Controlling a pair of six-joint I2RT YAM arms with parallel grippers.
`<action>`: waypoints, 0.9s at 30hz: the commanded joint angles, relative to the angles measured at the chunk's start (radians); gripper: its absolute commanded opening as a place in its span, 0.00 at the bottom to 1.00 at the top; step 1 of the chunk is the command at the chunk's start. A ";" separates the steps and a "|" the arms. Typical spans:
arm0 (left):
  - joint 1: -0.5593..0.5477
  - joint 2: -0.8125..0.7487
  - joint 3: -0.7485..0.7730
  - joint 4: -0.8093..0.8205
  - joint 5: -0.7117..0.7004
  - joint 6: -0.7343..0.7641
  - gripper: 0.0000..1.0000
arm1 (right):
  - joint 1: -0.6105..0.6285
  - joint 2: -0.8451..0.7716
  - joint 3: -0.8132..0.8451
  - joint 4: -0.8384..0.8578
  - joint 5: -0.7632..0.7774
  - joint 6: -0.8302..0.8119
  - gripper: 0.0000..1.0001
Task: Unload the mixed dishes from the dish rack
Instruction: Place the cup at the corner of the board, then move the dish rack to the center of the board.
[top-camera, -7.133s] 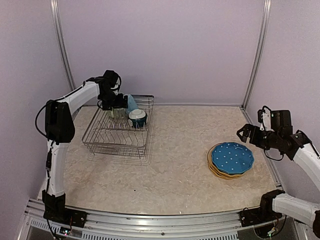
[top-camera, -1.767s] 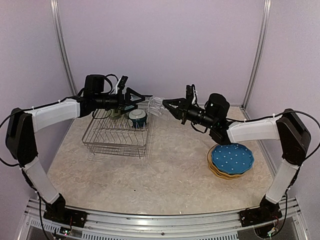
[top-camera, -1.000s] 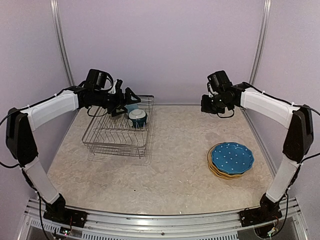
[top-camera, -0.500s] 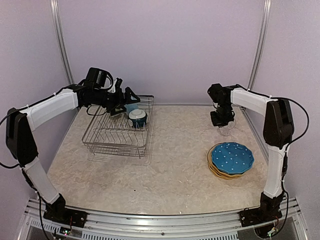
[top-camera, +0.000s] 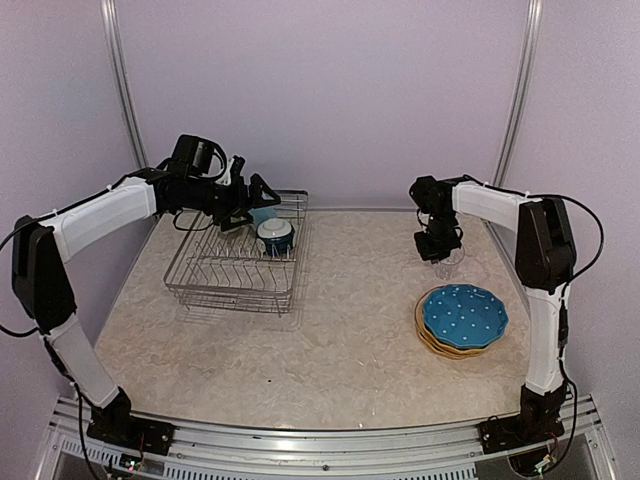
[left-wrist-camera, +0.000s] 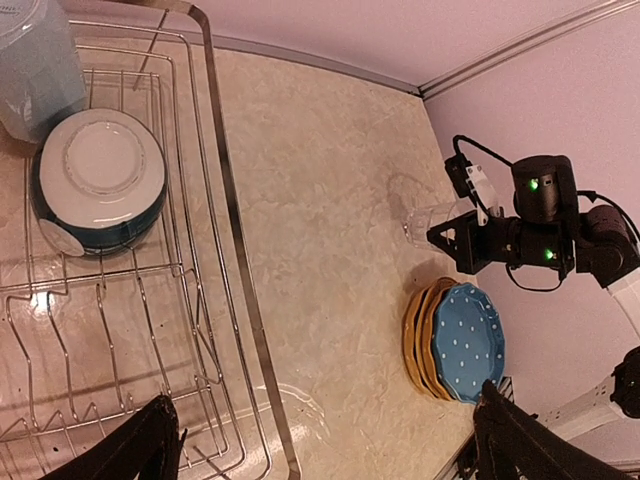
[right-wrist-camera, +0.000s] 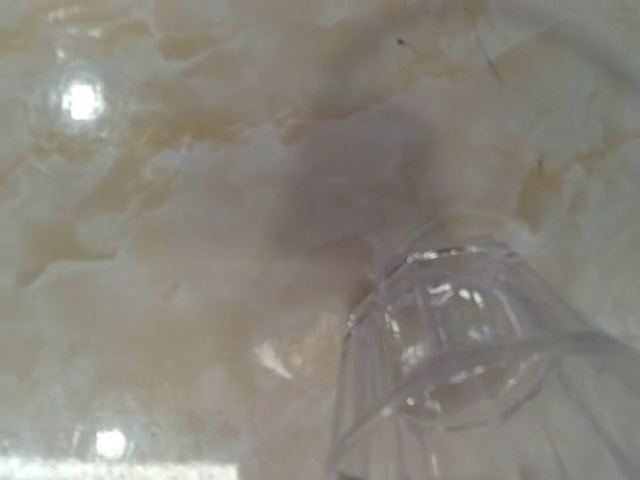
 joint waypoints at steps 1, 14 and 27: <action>-0.018 0.005 0.036 -0.028 -0.001 0.022 0.97 | -0.010 0.004 0.008 0.030 -0.008 -0.018 0.04; -0.093 0.030 0.108 -0.128 -0.086 0.135 0.97 | -0.003 -0.086 -0.046 0.068 -0.011 -0.019 0.57; -0.156 -0.053 0.071 -0.384 -0.165 0.221 0.99 | 0.081 -0.370 -0.272 0.139 0.084 0.018 0.98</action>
